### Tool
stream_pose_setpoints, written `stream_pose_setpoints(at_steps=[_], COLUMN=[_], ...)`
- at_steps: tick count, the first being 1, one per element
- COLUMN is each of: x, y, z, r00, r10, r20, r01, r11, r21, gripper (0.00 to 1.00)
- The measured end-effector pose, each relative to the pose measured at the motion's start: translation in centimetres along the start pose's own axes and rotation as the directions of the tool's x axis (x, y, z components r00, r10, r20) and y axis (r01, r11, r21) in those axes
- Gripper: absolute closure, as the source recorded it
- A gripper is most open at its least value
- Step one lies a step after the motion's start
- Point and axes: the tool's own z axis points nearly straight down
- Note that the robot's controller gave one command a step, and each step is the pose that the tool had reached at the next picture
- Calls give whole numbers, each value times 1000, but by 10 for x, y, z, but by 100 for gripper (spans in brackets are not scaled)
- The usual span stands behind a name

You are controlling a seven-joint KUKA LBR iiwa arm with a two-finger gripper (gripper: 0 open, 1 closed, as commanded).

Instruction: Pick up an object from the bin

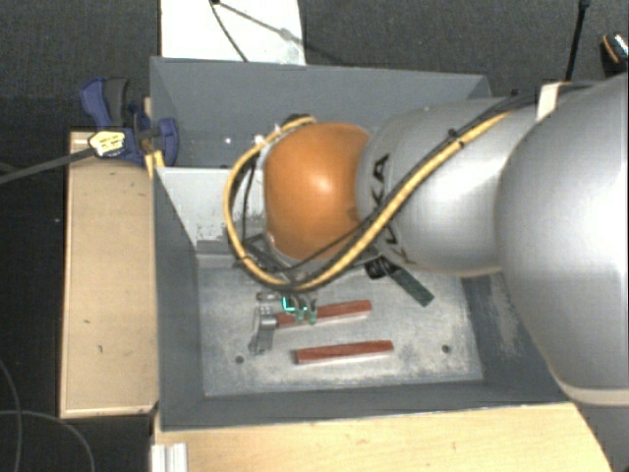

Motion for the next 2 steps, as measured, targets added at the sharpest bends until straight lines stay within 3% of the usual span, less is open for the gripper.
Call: stream_pose_setpoints(at_steps=[1,2], x=[-23,-21], y=[-50,-94], z=[86,85], r00=[940,949], r10=[-342,-315], r20=[5,4], r01=[342,315], r11=[940,949], r21=[2,3], gripper=[0,0])
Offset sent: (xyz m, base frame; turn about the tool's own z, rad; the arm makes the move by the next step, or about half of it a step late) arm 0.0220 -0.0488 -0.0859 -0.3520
